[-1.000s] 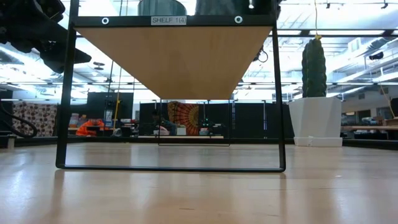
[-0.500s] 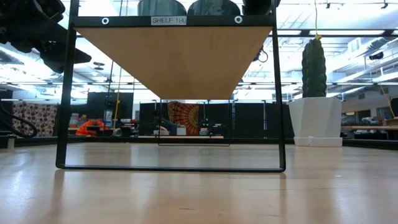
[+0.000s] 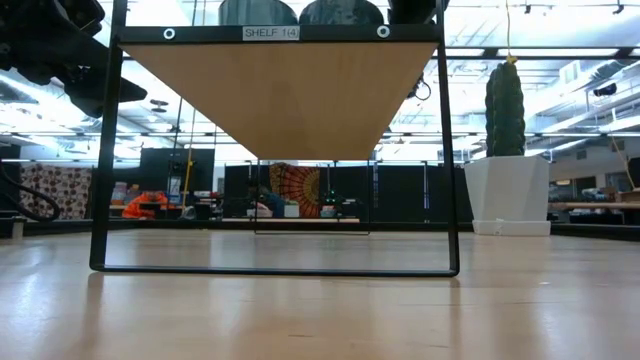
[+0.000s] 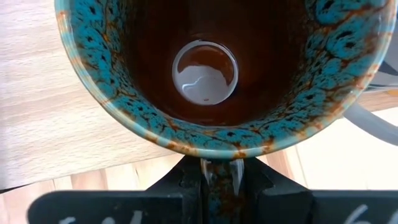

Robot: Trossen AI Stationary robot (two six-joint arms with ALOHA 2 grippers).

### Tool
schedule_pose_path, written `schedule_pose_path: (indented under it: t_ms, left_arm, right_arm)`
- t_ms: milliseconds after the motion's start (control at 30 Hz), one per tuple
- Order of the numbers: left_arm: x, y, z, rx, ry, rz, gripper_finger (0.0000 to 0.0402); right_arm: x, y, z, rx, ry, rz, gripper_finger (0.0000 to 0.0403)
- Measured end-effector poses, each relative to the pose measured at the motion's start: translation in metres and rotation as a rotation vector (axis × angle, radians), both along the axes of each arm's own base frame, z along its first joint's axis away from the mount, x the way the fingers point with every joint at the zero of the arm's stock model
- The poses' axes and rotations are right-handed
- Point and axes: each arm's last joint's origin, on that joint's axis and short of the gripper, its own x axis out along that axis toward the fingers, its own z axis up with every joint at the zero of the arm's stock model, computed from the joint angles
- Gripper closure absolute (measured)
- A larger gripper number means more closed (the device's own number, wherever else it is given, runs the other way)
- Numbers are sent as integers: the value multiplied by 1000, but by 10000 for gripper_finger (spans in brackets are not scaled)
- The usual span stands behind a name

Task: Place coffee mugs
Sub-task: Put the brown mug on the shelf

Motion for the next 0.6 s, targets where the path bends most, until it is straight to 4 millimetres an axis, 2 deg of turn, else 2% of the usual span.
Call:
schedule_pose_path:
  t_ms: [233, 600]
  left_arm:
    - [0, 0, 0, -1, 0, 0, 137]
    - [0, 0, 0, -7, 0, 1, 137]
  right_arm:
    - [3, 0, 2, -8, -31, 24, 336]
    - [3, 1, 1, 13, -27, 37, 286]
